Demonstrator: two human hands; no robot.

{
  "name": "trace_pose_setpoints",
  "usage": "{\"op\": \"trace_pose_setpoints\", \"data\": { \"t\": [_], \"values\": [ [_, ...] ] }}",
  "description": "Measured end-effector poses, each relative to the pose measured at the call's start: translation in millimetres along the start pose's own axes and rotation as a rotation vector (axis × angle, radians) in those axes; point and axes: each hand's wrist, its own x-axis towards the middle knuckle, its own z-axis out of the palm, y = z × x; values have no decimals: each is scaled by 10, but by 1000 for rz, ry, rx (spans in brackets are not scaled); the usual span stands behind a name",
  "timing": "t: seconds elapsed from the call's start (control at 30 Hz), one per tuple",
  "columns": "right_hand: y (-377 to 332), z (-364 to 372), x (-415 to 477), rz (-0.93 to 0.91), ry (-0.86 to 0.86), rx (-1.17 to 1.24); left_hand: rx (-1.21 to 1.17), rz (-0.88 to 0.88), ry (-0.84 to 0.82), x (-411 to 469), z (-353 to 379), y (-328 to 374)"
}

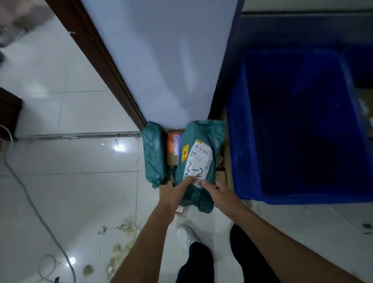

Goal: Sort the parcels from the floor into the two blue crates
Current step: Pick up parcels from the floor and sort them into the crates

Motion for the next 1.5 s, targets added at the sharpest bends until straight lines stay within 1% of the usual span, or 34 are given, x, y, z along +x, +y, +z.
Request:
{"op": "trace_pose_setpoints", "data": {
  "t": [0.13,0.33,0.43,0.53,0.6,0.63,0.7,0.73,0.77,0.8,0.87,0.93,1.03,1.1,1.17,1.23,1.3,1.37,1.4,1.43,1.5],
  "values": [
    [-337,-108,-507,-48,12,64,-11,29,-35,-643,-6,177],
    [-689,-317,-984,-157,62,43,41,184,-118,-1184,-25,360],
    [-719,-419,-1151,-198,89,30,90,246,-137,-1374,-38,391],
    [-623,-551,-1219,-263,116,129,75,304,-182,-1532,-10,423],
    [-581,-625,-1331,-321,181,173,49,323,-214,-1590,29,438],
    [-560,-668,-1402,-360,251,159,38,329,-229,-1602,66,451],
    [-503,-784,-1512,-451,503,65,37,334,-240,-1602,180,479],
    [-473,-838,-1564,-493,625,48,45,344,-237,-1596,252,492],
    [-457,-877,-1626,-538,689,62,54,356,-228,-1580,330,505],
    [-443,-910,-1666,-584,698,70,60,367,-220,-1581,416,520],
    [-450,-966,-1732,-649,620,37,64,401,-228,-1606,596,538],
    [-457,-1049,-1744,-651,535,15,61,437,-240,-1664,778,551],
    [-461,-1239,-1731,-619,433,101,54,488,-233,-1740,1030,581],
    [-428,-1422,-1707,-631,400,178,32,517,-210,-1790,1201,596],
    [-388,-1647,-1685,-670,449,216,22,530,-178,-1809,1407,605],
    [-332,-1909,-1642,-663,544,223,55,555,-155,-1820,1675,617],
    [-248,-2212,-1608,-657,701,201,100,575,-141,-1821,2015,611],
    [-119,-2562,-1602,-700,879,148,148,582,-117,-1852,2410,589],
    [-64,-2734,-1605,-741,914,139,160,593,-107,-1862,2609,563],
    [-21,-2907,-1608,-771,904,150,172,603,-99,-1864,2811,544],
    [38,-3226,-1584,-751,790,181,198,616,-76,-1875,3172,529]
  ]
}}
